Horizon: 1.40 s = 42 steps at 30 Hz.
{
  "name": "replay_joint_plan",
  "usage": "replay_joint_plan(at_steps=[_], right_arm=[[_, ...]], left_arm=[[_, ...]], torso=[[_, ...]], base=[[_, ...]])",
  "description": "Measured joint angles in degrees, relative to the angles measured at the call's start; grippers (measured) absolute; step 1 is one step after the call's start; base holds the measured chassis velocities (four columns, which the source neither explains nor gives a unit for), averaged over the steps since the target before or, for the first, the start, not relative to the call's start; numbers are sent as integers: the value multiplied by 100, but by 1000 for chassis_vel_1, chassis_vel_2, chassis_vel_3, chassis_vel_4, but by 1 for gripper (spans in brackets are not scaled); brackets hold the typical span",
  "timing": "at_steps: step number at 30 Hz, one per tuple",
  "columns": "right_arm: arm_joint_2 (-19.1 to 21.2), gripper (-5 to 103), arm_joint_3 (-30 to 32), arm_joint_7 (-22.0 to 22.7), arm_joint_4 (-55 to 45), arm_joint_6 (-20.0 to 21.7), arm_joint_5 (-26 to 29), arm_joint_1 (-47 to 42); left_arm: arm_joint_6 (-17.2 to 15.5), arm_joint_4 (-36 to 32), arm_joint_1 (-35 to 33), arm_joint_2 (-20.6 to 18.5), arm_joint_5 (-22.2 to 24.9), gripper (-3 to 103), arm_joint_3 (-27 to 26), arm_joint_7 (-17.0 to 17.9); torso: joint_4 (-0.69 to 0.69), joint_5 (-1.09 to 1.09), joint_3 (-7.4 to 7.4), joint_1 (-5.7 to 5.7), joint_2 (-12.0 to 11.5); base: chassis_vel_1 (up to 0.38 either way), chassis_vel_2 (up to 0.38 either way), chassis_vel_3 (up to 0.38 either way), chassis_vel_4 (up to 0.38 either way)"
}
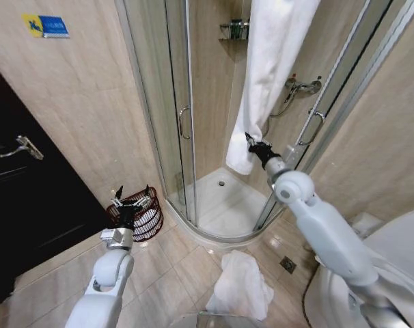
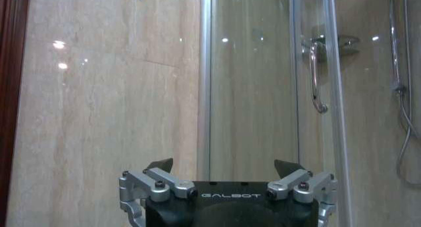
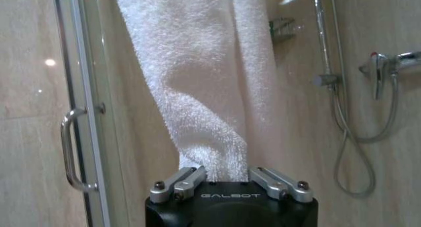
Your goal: Discard the used towel into the hamper.
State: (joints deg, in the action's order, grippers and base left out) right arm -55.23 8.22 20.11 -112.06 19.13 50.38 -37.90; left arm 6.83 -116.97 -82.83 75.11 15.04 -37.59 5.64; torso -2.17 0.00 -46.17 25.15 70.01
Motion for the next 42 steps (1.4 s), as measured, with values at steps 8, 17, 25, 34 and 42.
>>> replay_joint_plan(at_steps=[8,17,25,34,42], right_arm=[[-264,9,259,-322,-29,-105,-570,-882],[-481,9,418,-469,-37,-202,-884,-1451],[-599,9,581,-588,-114,-281,-1091,-1868],[-705,9,671,-676,-89,-353,-1258,-2090],[-1041,9,769,-799,53,-516,-1631,-2483]], left_arm=[[14,23,6,18,-16,100,46,-10],[24,15,-15,30,-34,100,57,-15],[34,-1,-18,38,-42,100,88,-21],[38,-24,-41,69,-65,100,125,-27],[58,-12,-44,66,-68,100,116,-32]], torso=[[0,0,0,0,0],[0,0,0,0,0],[0,1,0,0,0],[0,0,1,0,0],[0,0,1,0,0]], base=[[0,0,0,0],[0,0,0,0],[0,0,0,0],[0,0,0,0],[0,0,0,0]])
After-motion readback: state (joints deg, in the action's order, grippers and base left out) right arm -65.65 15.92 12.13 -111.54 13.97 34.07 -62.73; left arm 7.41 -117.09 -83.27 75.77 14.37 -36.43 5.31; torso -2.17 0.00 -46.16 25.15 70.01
